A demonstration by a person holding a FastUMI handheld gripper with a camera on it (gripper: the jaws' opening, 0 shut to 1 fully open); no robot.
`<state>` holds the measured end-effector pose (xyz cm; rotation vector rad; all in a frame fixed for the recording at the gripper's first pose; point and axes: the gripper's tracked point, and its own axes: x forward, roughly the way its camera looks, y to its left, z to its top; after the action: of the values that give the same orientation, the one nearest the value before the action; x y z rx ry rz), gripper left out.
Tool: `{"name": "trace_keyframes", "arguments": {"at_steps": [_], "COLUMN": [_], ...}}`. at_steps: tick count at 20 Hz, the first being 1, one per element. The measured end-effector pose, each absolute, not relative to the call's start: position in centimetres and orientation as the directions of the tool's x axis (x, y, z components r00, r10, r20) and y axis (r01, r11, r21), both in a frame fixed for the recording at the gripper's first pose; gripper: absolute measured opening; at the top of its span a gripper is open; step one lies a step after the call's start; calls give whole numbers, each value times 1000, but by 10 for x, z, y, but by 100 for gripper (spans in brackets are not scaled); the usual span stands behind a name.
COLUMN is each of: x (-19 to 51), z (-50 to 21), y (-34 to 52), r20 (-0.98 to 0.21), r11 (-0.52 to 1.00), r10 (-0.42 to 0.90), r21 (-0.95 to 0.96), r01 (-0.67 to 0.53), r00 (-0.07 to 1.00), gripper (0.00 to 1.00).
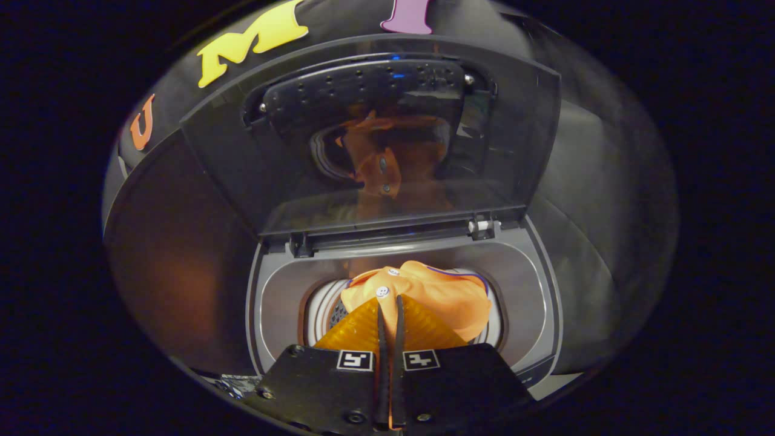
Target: Put the clothes into the washing machine and then close the washing machine lid.
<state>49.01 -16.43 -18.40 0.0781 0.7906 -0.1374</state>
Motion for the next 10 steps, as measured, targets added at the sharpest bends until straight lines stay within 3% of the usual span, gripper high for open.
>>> {"name": "trace_keyframes", "arguments": {"at_steps": [10], "x": [494], "z": [-205], "y": [-171], "r20": [-732], "r11": [993], "r10": [-84], "r21": [-2], "r01": [120], "r00": [676], "gripper": [5]}}
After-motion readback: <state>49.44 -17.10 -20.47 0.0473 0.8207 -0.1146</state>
